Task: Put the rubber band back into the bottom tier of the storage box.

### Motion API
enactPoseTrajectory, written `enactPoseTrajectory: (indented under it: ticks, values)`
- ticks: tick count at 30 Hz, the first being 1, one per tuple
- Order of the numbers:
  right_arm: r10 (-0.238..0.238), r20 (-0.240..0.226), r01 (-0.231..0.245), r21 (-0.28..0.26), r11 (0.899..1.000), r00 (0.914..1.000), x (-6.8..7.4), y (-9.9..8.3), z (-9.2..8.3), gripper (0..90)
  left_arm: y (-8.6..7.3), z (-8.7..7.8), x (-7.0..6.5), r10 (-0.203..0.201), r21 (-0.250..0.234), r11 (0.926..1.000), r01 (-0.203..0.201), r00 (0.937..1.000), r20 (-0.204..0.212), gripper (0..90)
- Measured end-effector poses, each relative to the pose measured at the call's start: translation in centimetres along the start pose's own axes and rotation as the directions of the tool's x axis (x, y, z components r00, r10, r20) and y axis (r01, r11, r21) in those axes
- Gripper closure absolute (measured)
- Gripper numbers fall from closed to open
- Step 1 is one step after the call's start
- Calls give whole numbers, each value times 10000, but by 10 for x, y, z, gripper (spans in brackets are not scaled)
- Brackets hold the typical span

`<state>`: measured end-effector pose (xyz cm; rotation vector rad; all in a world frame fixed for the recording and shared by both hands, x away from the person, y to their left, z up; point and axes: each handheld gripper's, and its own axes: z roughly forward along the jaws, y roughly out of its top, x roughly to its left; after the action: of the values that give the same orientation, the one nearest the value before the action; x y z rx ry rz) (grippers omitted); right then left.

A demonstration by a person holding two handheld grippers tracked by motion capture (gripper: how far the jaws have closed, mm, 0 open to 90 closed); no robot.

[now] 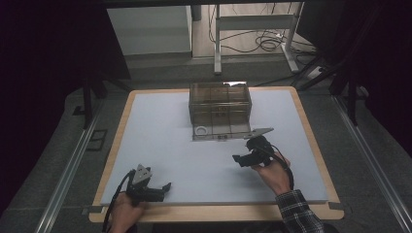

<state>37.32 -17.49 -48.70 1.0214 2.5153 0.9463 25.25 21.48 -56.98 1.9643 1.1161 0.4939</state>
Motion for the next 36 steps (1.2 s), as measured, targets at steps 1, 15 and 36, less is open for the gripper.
enactPoseTrajectory:
  ticks: [1,15,36]
  values:
    - [19,20,-19,7,10000,10000,-1,-1,-1,202,0,0,0,3,1,10000,-3,10000,-1,0]
    - [145,273,-153,304,9994,9995,-7,-20,-13,169,0,0,0,42,35,10000,-42,10000,-2,0]
    - [312,563,-345,571,9978,9979,-17,-42,-31,100,0,0,0,45,35,10000,-45,10000,-2,0]
